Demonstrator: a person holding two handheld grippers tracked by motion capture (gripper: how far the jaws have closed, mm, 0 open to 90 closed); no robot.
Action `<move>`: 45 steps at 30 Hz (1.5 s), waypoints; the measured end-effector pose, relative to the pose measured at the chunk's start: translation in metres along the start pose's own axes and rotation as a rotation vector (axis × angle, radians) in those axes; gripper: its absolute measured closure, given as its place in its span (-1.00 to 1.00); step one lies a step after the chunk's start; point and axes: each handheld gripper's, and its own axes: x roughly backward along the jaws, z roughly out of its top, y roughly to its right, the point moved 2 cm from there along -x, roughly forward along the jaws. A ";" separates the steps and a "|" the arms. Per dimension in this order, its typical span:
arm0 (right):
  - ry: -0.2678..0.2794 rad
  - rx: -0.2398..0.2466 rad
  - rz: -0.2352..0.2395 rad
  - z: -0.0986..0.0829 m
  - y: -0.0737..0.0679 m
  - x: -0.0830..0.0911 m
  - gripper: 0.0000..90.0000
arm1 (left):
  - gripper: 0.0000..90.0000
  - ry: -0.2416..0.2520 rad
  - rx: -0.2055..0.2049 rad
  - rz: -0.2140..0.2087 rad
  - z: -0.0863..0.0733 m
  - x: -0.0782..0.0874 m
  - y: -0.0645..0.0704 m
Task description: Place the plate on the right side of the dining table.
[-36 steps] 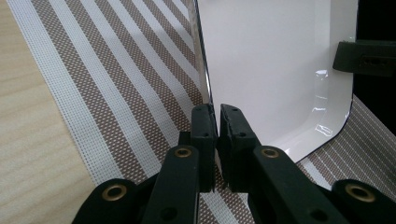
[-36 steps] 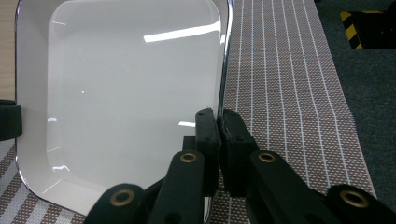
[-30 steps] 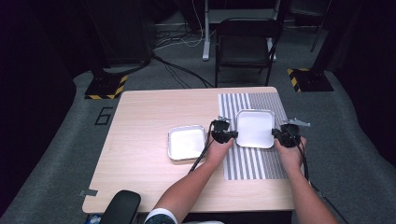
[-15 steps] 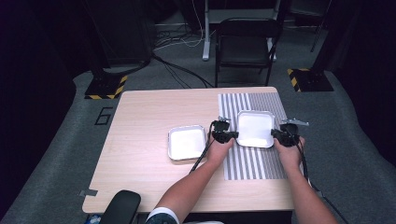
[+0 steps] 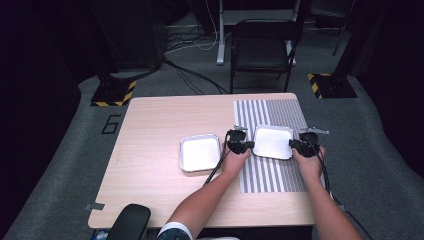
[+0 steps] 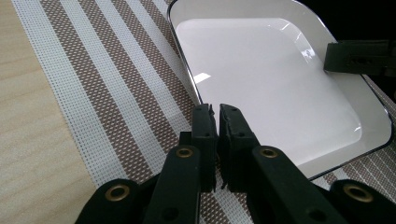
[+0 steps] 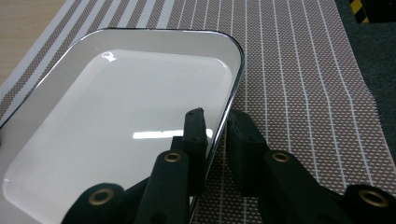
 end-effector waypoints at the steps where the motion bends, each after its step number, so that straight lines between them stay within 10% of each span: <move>1: 0.000 -0.003 0.002 0.000 0.000 0.000 0.73 | 0.89 0.003 0.007 -0.002 0.000 0.000 0.000; 24: -0.032 -0.042 0.013 -0.007 0.003 0.013 0.59 | 0.83 0.008 0.028 -0.015 0.001 0.001 -0.002; 37: -0.011 0.008 -0.036 -0.006 -0.005 0.015 1.00 | 0.86 -0.001 0.032 -0.057 0.001 0.000 -0.002; 45: -0.027 0.055 -0.014 -0.005 -0.013 0.007 0.91 | 0.81 0.005 0.013 -0.067 0.000 0.005 -0.001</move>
